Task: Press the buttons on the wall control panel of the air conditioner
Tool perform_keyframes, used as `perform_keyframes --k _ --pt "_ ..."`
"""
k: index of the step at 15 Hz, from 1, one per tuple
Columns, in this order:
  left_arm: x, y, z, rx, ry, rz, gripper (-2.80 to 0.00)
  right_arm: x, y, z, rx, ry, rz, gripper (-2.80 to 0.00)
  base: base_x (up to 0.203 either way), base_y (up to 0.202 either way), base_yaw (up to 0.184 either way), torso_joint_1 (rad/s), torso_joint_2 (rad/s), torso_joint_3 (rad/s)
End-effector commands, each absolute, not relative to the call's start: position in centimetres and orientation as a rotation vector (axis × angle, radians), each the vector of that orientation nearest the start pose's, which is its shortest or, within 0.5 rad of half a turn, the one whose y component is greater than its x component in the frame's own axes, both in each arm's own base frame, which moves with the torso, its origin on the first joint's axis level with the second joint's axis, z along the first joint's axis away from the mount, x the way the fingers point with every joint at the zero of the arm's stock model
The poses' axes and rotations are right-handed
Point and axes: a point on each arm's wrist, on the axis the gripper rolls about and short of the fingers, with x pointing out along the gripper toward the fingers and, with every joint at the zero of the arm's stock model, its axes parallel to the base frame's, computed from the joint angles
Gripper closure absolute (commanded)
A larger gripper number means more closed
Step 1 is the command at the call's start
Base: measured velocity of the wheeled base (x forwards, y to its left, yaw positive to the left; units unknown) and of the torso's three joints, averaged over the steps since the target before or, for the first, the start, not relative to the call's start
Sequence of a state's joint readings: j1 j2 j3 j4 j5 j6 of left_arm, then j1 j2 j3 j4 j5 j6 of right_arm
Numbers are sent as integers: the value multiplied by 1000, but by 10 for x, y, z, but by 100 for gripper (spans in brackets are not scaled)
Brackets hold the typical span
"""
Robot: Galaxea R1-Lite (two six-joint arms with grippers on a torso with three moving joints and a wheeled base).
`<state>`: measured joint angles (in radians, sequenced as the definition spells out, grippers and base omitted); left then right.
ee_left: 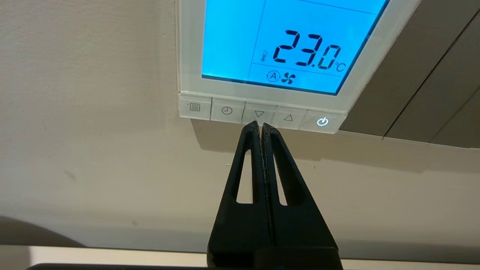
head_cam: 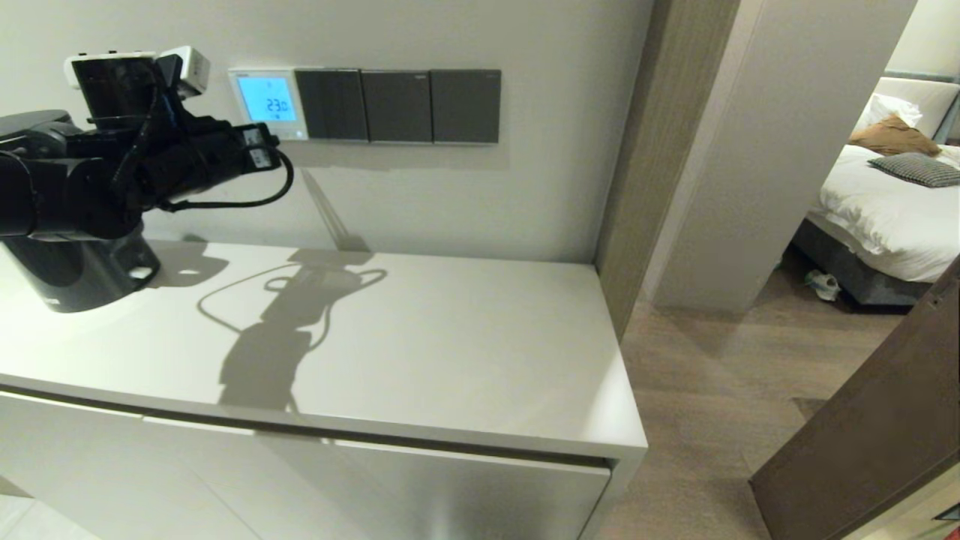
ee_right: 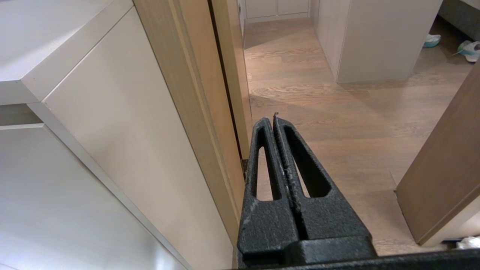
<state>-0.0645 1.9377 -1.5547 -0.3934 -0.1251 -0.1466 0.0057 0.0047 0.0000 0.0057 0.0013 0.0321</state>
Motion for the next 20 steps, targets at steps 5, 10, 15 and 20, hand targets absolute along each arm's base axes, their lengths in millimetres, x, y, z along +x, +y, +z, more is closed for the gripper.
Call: perform_keyframes --k 5,10,15,20 --pt "366 -26 310 -148 -44 -194 0 -22 0 75 32 14 7 0 0 0 0 0 0 0" --pt "289 -21 341 -143 -119 -198 0 -22 0 75 32 14 7 0 0 0 0 0 0 0" --pt "182 -10 356 -88 -235 -178 0 -22 0 75 32 14 7 0 0 0 0 0 0 0" --pt "91 0 319 -28 -273 -103 0 -22 0 75 32 14 7 0 0 0 0 0 0 0"
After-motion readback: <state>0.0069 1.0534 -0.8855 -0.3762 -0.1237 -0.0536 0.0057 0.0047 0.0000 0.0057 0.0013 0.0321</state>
